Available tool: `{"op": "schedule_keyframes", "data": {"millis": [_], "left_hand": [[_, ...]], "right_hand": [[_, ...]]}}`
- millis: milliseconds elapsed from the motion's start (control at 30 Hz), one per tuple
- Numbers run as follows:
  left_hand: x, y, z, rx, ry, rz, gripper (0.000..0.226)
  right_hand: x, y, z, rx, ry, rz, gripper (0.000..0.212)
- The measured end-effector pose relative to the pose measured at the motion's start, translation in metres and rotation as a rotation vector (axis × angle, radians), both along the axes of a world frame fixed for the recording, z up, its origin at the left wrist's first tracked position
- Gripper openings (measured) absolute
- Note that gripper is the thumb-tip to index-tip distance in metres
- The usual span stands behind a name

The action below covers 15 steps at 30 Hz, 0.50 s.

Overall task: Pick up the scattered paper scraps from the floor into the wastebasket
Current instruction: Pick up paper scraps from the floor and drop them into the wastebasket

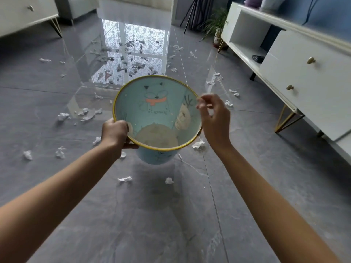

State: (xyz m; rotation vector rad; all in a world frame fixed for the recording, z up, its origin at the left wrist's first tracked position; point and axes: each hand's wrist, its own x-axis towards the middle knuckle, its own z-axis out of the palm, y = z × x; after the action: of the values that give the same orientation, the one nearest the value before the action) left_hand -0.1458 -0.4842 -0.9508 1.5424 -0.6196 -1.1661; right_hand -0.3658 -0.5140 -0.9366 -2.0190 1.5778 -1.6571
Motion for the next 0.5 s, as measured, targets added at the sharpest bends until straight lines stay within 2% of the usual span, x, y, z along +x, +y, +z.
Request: {"op": "schedule_keyframes", "data": {"millis": [67, 100, 233, 267, 367, 500], "left_hand": [[0.002, 0.0, 0.001, -0.006, 0.008, 0.007, 0.027], [0.002, 0.0, 0.001, -0.01, 0.011, 0.012, 0.028], [0.003, -0.006, 0.001, -0.016, 0.021, 0.028, 0.028], [0.003, -0.008, 0.001, -0.018, 0.021, 0.029, 0.027], [0.003, -0.015, 0.0, -0.028, 0.036, 0.032, 0.023], [0.003, -0.023, -0.004, -0.032, 0.018, 0.035, 0.025]], "right_hand": [[-0.017, 0.022, -0.038, 0.038, -0.1, -0.128, 0.02], [-0.026, 0.034, -0.064, 0.158, -0.106, -0.166, 0.027], [-0.054, 0.088, -0.172, 0.958, 0.167, -0.263, 0.066], [-0.056, 0.102, -0.191, 1.068, 0.281, -0.258, 0.075], [-0.052, 0.124, -0.222, 1.107, 0.564, -0.177, 0.083], [-0.047, 0.088, -0.222, 1.081, 0.608, -0.192, 0.083]]}}
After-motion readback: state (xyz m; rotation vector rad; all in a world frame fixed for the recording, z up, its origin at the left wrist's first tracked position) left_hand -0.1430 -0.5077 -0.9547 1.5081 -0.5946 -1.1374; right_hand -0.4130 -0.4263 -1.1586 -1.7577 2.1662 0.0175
